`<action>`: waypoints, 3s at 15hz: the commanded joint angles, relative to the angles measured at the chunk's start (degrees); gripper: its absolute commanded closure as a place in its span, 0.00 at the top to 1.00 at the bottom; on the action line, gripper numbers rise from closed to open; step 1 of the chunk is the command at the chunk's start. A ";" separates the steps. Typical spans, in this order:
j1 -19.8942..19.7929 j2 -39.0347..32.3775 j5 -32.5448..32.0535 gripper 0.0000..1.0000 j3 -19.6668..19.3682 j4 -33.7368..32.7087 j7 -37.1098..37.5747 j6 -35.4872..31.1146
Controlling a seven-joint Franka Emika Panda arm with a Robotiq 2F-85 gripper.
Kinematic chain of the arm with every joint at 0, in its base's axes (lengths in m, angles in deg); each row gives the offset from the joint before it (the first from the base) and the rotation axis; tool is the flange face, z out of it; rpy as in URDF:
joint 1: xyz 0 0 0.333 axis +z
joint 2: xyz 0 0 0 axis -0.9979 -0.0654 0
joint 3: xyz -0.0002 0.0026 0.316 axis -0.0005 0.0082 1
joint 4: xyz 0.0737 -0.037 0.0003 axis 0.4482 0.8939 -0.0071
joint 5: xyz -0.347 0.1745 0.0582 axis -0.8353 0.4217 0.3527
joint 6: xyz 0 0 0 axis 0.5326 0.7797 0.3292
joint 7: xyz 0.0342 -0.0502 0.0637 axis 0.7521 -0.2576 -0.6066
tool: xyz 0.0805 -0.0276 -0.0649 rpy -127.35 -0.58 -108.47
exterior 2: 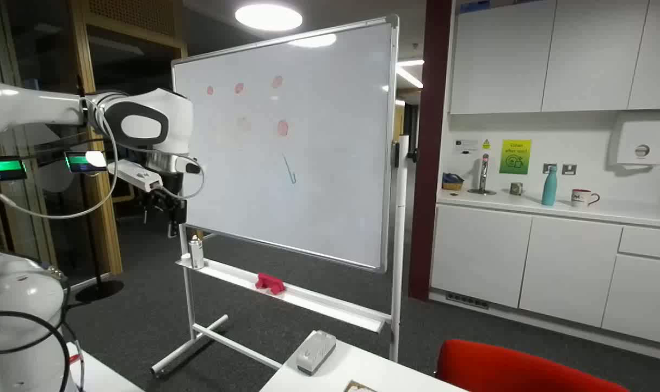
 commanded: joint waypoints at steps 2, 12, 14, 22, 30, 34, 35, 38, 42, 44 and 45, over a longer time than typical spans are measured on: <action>-0.96 -0.29 0.46 1.00 0.63 -0.11 -0.60 0.07; -2.44 -1.54 -6.48 1.00 0.57 2.55 -1.76 -15.20; -3.84 -3.65 -12.11 1.00 -0.20 3.98 -2.09 -22.99; -3.54 -29.02 -13.08 1.00 -13.65 -0.61 -3.90 -37.03; -7.99 -39.00 -4.16 1.00 -11.11 -5.30 -7.89 -33.50; -8.08 -38.87 -2.43 1.00 -10.62 -5.00 -7.80 -36.32; -8.65 -39.45 -2.48 1.00 -9.87 -5.01 -8.23 -38.30; -9.27 -44.31 0.46 1.00 -8.97 -6.66 -9.25 -44.98; -11.45 -54.05 1.41 1.00 -7.71 -9.96 -9.05 -52.14; -13.27 -58.84 -0.39 1.00 -6.90 -12.65 -8.48 -52.66; -14.31 -61.43 -1.11 1.00 -6.45 -14.59 -8.57 -51.89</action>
